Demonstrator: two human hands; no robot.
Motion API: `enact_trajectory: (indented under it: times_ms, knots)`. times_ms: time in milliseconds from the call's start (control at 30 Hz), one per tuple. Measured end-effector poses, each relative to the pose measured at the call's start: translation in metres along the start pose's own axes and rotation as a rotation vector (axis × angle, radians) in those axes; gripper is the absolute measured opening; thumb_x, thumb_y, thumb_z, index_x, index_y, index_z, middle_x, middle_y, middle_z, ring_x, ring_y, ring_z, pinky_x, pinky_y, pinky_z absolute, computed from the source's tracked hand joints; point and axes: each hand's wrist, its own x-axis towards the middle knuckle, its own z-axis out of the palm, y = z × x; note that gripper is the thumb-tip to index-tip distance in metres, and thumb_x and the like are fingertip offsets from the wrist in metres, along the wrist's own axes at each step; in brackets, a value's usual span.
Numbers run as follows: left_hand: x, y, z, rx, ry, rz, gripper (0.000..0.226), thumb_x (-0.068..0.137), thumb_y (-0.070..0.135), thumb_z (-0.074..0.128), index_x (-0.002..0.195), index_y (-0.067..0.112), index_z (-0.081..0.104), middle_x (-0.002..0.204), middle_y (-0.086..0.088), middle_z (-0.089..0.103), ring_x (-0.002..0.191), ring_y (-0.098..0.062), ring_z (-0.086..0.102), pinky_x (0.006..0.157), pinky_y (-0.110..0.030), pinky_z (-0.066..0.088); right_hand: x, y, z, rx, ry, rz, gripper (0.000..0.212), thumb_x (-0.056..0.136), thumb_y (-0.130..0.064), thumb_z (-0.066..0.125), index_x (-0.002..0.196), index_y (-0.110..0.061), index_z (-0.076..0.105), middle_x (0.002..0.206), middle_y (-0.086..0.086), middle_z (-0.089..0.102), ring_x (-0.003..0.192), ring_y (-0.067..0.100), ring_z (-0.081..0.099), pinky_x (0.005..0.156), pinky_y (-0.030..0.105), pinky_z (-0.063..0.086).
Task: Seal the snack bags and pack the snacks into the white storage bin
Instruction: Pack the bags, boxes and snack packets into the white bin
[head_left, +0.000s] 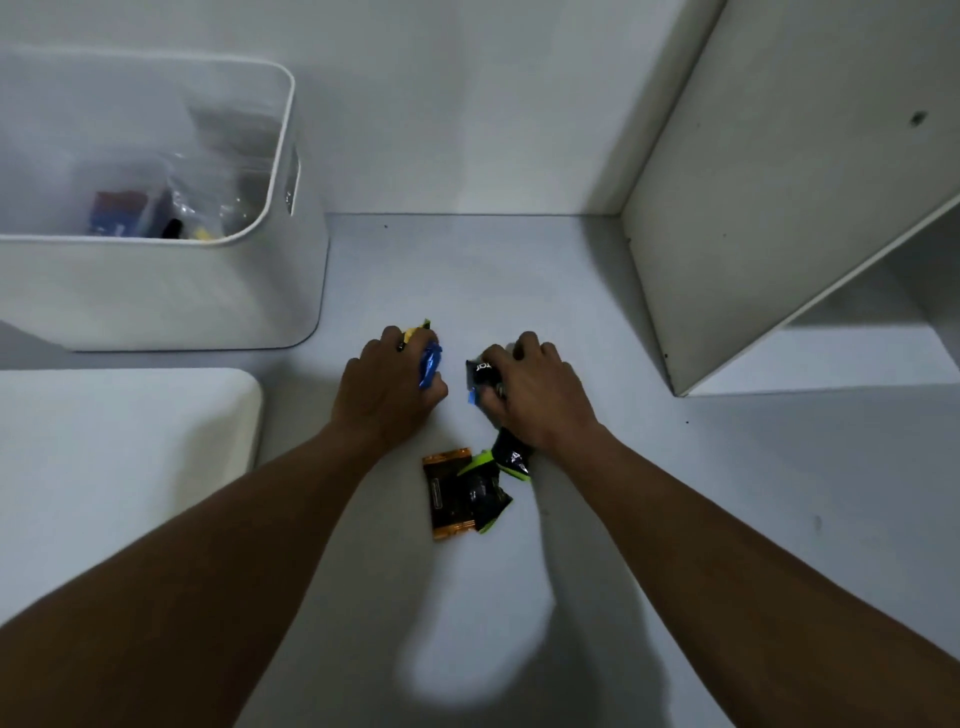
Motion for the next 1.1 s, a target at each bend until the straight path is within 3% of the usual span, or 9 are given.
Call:
enact_trajectory:
  times_ms: [100,233,433,533,700,967,1100]
  knots:
    - [-0.003,0.000,-0.006,-0.102,-0.020,0.005,0.039,0.082,0.029,0.060,0.119,0.019,0.054,0.099,-0.007,0.055,0.079,-0.027,0.057,0.068,-0.038,0.052,0.005,-0.001,-0.006,0.069,-0.014,-0.027,0.041,0.088,-0.041,0.058,0.121,-0.018,0.056,0.112,0.012,0.050,0.091,0.032,0.057,0.066,0.035,0.050]
    - [-0.006,0.005,-0.022,-0.183,0.013,0.031,0.036,0.081,0.028,0.062,0.115,0.018,0.055,0.093,-0.004,0.055,0.074,-0.024,0.056,0.064,-0.034,0.050,0.009,-0.005,-0.026,0.162,-0.001,0.029,0.031,0.088,-0.032,0.059,0.110,-0.011,0.056,0.104,0.012,0.048,0.074,0.036,0.057,0.064,0.036,0.051]
    - [-0.017,0.022,-0.072,-0.253,0.146,0.115,0.033,0.084,0.031,0.061,0.114,0.017,0.056,0.087,-0.003,0.054,0.069,-0.020,0.053,0.060,-0.035,0.050,0.015,-0.012,-0.069,0.248,0.005,0.079,0.022,0.088,-0.031,0.062,0.089,-0.016,0.046,0.091,0.008,0.046,0.074,0.035,0.057,0.058,0.031,0.046]
    - [-0.022,0.028,-0.111,-0.253,0.178,0.132,0.035,0.085,0.032,0.061,0.118,0.019,0.055,0.092,-0.002,0.055,0.074,-0.018,0.053,0.065,-0.032,0.049,0.018,-0.028,-0.100,0.263,0.035,0.066,0.025,0.087,-0.032,0.066,0.086,-0.016,0.046,0.088,0.007,0.048,0.074,0.031,0.056,0.058,0.033,0.048]
    - [-0.023,0.023,-0.192,-0.244,0.264,0.098,0.036,0.085,0.034,0.060,0.119,0.024,0.053,0.099,-0.001,0.056,0.084,-0.020,0.056,0.074,-0.036,0.051,0.037,-0.067,-0.160,0.305,0.108,0.032,0.023,0.084,-0.031,0.067,0.081,-0.017,0.048,0.084,0.007,0.054,0.076,0.029,0.057,0.057,0.032,0.039]
    - [-0.010,-0.058,-0.279,-0.306,0.408,-0.081,0.030,0.087,0.033,0.062,0.114,0.023,0.053,0.097,-0.004,0.058,0.083,-0.022,0.059,0.077,-0.038,0.050,0.087,-0.163,-0.205,0.409,0.202,-0.052,0.028,0.082,-0.034,0.070,0.081,-0.017,0.048,0.083,0.009,0.058,0.074,0.029,0.058,0.056,0.032,0.040]
    - [0.009,-0.105,-0.294,-0.385,0.444,-0.178,0.027,0.087,0.034,0.059,0.110,0.021,0.053,0.092,-0.006,0.063,0.082,-0.024,0.062,0.074,-0.037,0.051,0.120,-0.211,-0.203,0.402,0.217,-0.090,0.026,0.085,-0.036,0.066,0.090,-0.014,0.054,0.088,0.009,0.059,0.077,0.027,0.057,0.060,0.033,0.042]
